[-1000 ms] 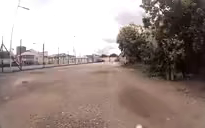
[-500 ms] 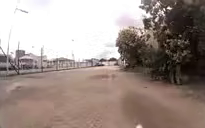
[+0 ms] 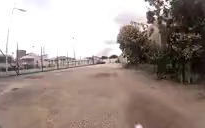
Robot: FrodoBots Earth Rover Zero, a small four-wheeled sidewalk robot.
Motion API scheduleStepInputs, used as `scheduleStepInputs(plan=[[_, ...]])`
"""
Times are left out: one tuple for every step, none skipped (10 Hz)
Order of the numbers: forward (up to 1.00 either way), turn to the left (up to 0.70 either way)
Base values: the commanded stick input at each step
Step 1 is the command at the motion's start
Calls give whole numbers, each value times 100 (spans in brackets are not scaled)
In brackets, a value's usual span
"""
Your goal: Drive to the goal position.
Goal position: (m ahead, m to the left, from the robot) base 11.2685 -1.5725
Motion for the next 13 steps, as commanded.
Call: scheduleStepInputs(plan=[[50, -1], [50, -1], [50, -1], [50, -1], [50, -1], [50, -1], [50, -1], [50, -1], [50, -1], [50, -1], [50, -1], [50, -1], [50, -1]])
